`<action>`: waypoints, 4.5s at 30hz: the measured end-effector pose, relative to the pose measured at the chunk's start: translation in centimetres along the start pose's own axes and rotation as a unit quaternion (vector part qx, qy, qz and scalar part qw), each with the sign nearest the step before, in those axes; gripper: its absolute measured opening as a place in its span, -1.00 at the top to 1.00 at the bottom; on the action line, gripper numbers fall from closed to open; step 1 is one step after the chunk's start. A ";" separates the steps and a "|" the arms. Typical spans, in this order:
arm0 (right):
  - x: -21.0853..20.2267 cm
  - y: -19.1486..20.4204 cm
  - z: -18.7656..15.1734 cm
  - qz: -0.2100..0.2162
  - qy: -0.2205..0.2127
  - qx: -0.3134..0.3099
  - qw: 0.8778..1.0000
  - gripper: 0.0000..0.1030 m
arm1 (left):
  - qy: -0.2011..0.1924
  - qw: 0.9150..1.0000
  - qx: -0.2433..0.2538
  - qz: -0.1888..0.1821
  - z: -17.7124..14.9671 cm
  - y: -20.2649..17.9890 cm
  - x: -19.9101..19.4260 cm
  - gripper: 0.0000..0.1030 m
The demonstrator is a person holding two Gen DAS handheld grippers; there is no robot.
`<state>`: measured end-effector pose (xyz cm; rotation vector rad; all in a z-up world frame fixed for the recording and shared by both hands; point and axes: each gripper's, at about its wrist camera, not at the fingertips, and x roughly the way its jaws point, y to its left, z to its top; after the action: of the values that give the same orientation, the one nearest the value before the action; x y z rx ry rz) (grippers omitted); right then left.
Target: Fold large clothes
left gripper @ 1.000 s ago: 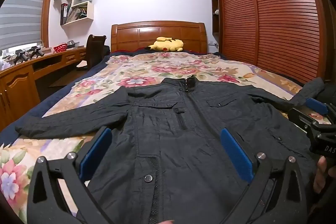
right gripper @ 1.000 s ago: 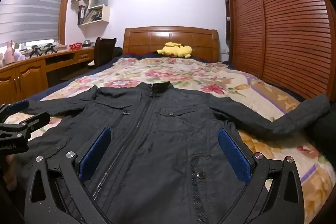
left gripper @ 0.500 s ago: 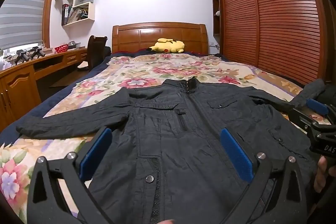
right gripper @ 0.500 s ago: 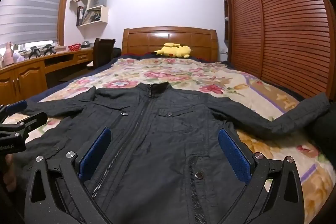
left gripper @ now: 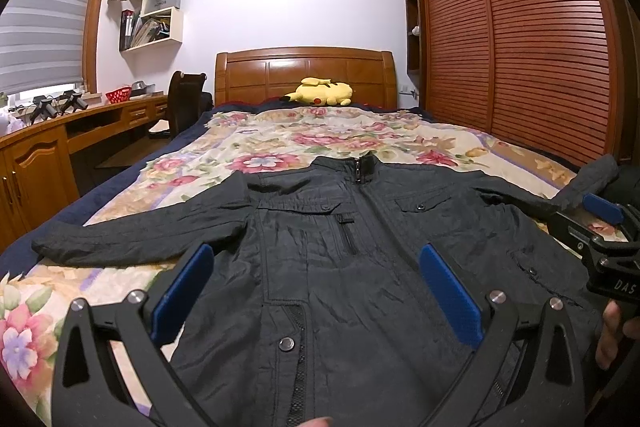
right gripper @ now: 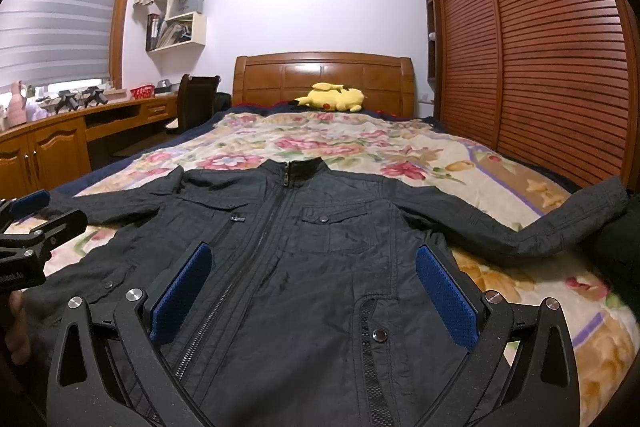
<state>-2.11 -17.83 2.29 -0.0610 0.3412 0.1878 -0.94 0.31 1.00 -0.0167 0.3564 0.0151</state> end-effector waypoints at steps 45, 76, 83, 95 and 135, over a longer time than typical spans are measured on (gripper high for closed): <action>0.0 -0.3 0.0 0.002 0.001 0.002 1.000 -1.00 | -0.005 1.000 -0.002 -0.001 0.0 0.3 -0.3 -1.00; 0.8 3.7 -0.5 0.054 0.024 -0.013 0.998 -1.00 | 0.038 0.999 0.000 0.011 -0.5 3.5 -0.4 -1.00; 1.0 4.3 -0.2 0.080 0.033 -0.013 0.996 -1.00 | 0.040 0.999 -0.013 0.023 0.2 6.0 -1.0 -1.00; 1.9 7.5 1.5 0.117 0.031 -0.022 0.992 -1.00 | 0.074 0.997 -0.015 0.033 0.2 12.0 -0.8 -1.00; 10.4 21.1 2.5 0.222 0.100 -0.084 0.966 -1.00 | 0.170 0.970 -0.068 0.162 -3.5 39.7 5.8 -1.00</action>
<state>4.26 4.86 0.53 -0.1724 0.5376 0.6586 2.53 39.99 -4.81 -0.0980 0.6983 0.3636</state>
